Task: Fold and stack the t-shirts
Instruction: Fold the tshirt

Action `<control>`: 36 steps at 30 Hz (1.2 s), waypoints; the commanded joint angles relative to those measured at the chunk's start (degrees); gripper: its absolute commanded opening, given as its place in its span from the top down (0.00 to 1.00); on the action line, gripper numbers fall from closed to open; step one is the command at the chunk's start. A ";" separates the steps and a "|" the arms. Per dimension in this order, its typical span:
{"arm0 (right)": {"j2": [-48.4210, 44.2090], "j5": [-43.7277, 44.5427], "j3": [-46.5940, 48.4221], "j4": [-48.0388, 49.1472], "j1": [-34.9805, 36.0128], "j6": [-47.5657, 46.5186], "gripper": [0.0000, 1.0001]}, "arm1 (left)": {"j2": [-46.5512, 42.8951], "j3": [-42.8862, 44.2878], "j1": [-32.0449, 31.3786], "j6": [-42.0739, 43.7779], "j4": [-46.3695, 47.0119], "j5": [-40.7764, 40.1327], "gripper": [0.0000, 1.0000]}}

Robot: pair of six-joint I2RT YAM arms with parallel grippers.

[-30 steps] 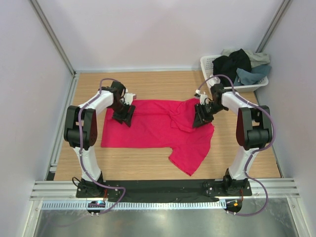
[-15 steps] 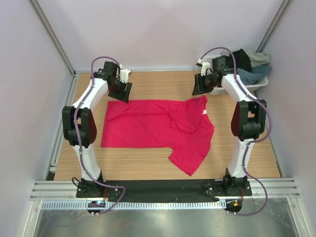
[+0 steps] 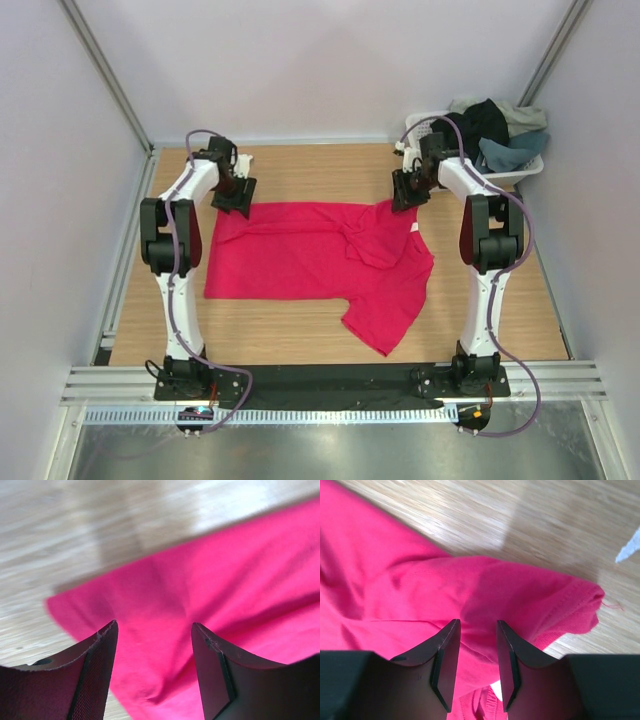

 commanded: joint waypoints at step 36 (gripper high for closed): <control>8.29 21.38 8.29 1.70 0.43 -4.11 0.56 | 15.27 19.72 6.34 1.79 -0.37 -10.84 0.36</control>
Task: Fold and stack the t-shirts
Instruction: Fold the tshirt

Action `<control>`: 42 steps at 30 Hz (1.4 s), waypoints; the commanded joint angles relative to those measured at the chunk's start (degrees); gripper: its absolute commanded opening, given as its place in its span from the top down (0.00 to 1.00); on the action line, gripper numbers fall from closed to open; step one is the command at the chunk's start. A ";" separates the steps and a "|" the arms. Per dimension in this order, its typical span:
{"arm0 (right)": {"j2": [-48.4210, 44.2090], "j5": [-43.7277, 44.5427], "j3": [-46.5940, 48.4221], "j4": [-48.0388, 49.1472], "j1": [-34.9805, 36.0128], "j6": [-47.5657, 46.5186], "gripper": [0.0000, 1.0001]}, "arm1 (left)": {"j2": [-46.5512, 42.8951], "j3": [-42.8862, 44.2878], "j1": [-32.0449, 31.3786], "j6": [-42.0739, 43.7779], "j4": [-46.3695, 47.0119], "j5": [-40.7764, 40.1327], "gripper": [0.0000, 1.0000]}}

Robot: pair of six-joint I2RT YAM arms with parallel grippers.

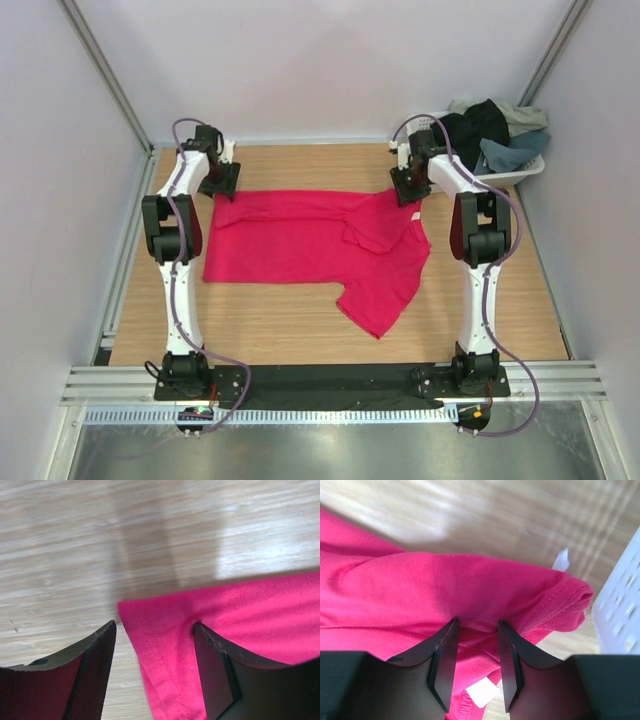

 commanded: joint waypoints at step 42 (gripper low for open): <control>-35.98 -9.80 -31.21 4.08 3.39 -14.29 0.51 | -46.73 -42.94 -7.46 9.93 3.52 3.86 0.32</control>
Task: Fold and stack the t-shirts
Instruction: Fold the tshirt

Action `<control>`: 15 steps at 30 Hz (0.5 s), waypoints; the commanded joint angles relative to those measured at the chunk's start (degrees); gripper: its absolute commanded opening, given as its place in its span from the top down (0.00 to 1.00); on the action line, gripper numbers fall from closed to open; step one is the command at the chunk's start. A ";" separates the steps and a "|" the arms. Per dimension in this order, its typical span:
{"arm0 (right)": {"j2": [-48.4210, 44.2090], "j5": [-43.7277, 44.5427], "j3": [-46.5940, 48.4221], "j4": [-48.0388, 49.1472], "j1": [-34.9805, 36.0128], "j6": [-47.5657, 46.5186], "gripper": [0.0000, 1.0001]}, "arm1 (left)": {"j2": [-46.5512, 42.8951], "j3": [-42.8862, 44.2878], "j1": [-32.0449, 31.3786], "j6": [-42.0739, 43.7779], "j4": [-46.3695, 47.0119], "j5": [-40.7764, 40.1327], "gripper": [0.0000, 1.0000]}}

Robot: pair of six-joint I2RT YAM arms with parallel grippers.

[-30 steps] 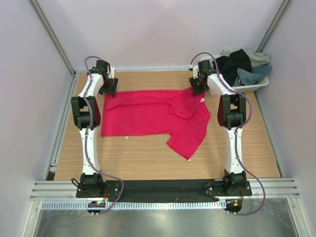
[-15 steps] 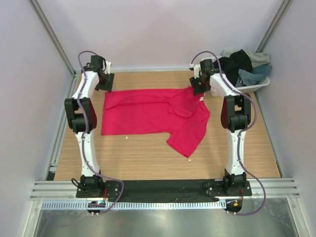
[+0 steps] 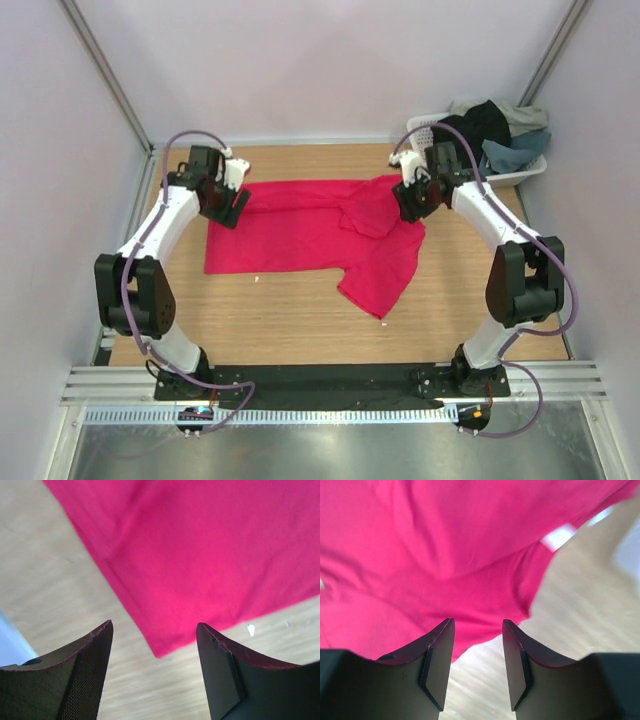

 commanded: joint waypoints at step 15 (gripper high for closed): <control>-33.99 -2.97 -38.54 2.28 14.27 -22.19 0.52 | -14.68 -22.19 -3.83 7.59 -0.44 -5.48 0.32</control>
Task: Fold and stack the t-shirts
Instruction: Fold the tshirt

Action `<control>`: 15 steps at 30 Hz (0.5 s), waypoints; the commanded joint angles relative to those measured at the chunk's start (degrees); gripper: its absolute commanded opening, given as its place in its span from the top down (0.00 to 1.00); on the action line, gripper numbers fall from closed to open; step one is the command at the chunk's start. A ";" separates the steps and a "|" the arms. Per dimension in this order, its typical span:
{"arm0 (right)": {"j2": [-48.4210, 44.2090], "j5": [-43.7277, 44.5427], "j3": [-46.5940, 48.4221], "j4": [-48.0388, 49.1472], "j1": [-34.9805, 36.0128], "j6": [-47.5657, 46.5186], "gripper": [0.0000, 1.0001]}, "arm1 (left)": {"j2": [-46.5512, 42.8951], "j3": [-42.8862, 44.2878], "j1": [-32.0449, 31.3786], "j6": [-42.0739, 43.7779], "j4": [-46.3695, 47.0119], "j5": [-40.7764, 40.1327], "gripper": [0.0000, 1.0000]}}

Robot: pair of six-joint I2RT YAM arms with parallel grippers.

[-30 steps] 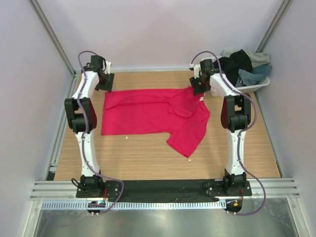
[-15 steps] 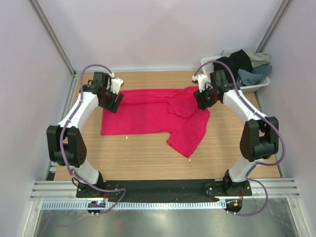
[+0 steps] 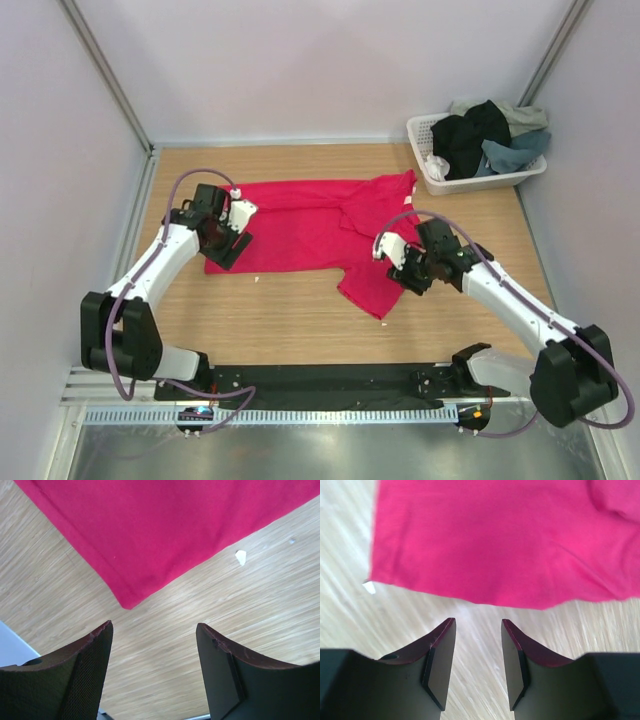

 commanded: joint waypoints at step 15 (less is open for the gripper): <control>-1.92 -5.80 -4.21 5.47 16.84 2.92 0.54 | 2.13 -0.08 0.48 1.97 0.41 -5.55 0.31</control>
